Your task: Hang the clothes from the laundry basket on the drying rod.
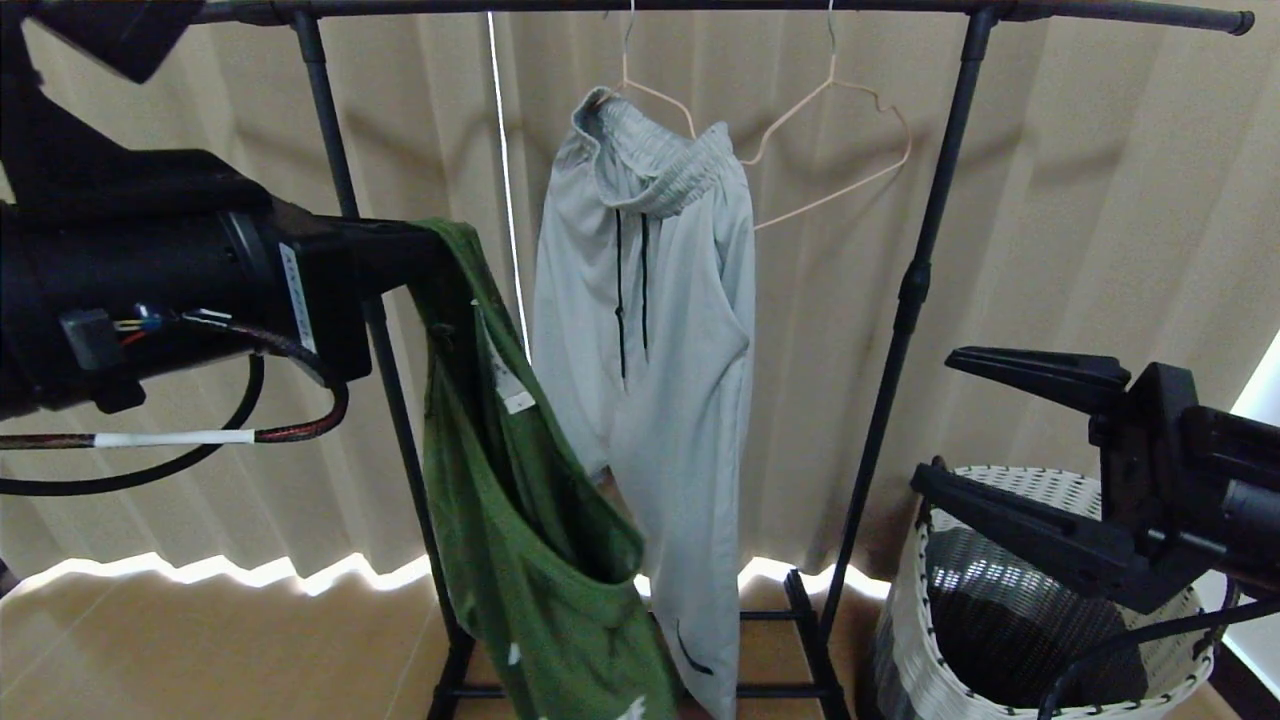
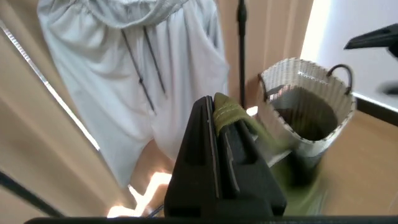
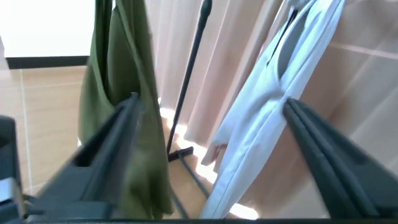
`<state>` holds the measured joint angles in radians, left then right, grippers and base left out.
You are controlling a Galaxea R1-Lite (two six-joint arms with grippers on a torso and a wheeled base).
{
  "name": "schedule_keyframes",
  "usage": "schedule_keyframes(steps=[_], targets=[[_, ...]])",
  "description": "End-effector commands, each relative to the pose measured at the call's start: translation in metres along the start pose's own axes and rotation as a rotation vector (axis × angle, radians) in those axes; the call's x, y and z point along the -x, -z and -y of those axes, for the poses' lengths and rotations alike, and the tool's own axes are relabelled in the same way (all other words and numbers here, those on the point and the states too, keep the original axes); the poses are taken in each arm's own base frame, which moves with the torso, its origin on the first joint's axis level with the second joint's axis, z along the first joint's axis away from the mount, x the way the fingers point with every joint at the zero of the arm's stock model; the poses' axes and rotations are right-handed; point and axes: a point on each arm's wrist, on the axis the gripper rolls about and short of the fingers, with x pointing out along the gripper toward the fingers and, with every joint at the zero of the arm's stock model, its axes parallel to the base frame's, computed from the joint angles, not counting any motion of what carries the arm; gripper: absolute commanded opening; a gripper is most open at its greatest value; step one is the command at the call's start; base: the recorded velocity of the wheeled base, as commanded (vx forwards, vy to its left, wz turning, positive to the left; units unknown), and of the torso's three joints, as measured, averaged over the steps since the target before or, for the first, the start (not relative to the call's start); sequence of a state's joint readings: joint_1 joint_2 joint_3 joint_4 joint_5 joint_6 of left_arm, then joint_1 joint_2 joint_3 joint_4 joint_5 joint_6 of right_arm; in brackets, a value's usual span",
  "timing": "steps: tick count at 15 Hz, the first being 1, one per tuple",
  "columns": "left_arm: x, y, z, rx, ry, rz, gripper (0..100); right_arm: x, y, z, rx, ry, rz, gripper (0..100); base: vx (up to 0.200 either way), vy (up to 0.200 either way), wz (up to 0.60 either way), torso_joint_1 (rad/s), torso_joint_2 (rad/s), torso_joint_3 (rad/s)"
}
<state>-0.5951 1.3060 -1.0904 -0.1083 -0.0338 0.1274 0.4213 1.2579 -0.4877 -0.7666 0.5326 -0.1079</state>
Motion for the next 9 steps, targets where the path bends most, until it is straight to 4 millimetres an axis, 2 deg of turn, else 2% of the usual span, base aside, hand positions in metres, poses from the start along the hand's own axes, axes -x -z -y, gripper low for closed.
schedule_keyframes(steps=[1, 4, 5, 6, 7, 9], targets=[[-0.001, 0.007, -0.006, 0.004, -0.044, -0.029, 0, 0.013, 0.002, -0.008, -0.006, -0.003, 0.006, 100, 0.0, 0.0, 0.0, 0.0, 0.0, 0.0], [0.014, 0.019, -0.01, 0.01, -0.08, -0.07, 0, 0.027, 0.005, -0.016, -0.009, 0.009, 0.014, 100, 0.0, 0.0, 0.0, 0.0, 0.0, 0.0], [0.035, 0.024, -0.008, 0.013, -0.079, -0.111, 0, 0.036, 0.009, -0.016, -0.006, 0.07, 0.007, 100, 0.0, 0.0, 0.0, 0.0, 0.0, 0.0], [0.046, 0.026, -0.007, 0.014, -0.076, -0.132, 0, 0.041, 0.013, -0.012, -0.009, 0.144, -0.01, 100, 0.0, 0.0, 0.0, 0.0, 0.0, 0.0], [0.066, 0.03, -0.006, 0.02, -0.088, -0.152, 0, 0.052, 0.019, -0.007, -0.011, 0.283, -0.033, 100, 0.0, 0.0, 0.0, 0.0, 0.0, 0.0], [0.094, 0.04, -0.013, 0.036, -0.182, -0.162, 0, 0.064, 0.03, -0.01, -0.025, 0.381, -0.066, 100, 0.0, 0.0, 0.0, 0.0, 0.0, 0.0]])
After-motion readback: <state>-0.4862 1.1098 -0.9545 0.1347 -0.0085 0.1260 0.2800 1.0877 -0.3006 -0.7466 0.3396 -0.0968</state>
